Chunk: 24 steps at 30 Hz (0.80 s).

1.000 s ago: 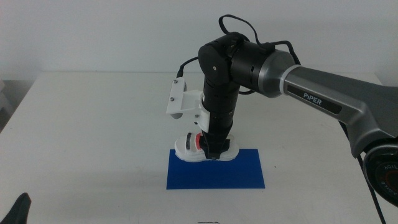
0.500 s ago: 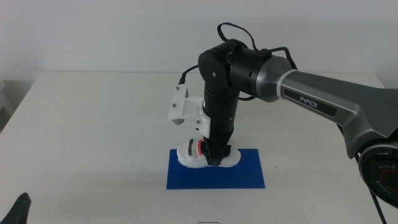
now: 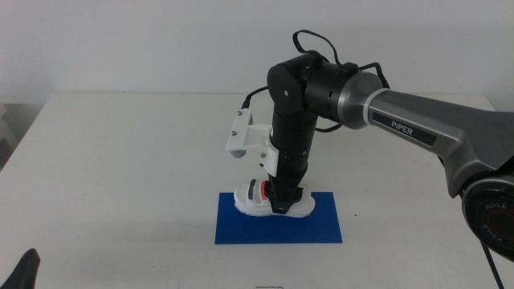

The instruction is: Use one arm to grab the shoe from the table and place it on the mat.

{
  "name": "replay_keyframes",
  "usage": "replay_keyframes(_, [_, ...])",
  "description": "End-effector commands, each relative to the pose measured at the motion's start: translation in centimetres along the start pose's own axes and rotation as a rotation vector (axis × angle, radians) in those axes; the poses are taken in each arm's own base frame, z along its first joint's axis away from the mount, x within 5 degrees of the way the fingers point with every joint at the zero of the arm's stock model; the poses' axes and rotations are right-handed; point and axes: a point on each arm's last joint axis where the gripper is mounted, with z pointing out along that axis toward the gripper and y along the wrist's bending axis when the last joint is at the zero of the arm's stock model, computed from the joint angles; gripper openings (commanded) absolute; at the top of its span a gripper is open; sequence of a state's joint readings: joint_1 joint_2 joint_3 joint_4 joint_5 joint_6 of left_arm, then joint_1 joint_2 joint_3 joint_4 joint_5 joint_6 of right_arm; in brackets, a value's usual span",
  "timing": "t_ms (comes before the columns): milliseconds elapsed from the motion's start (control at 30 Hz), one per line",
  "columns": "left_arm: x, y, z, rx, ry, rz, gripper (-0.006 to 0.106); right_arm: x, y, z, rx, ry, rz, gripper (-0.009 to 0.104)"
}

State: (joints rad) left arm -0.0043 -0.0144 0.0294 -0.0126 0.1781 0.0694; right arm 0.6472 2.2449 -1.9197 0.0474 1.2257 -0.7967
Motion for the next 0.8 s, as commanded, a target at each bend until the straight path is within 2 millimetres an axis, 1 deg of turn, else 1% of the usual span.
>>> replay_keyframes(0, [-1.0,0.0,-0.2,-0.001,-0.105,-0.023,0.094,0.5,0.3,-3.5,0.004,-0.015,0.000,-0.001])
replay_keyframes(567, [-1.0,0.0,-0.2,-0.001,-0.105,-0.023,0.094,0.3,0.6,-3.5,-0.022,-0.036,0.029,-0.001])
replay_keyframes(767, [-1.0,0.0,-0.2,-0.001,-0.105,-0.023,0.094,1.2,1.0,-1.8,-0.048,0.031,0.022,-0.001])
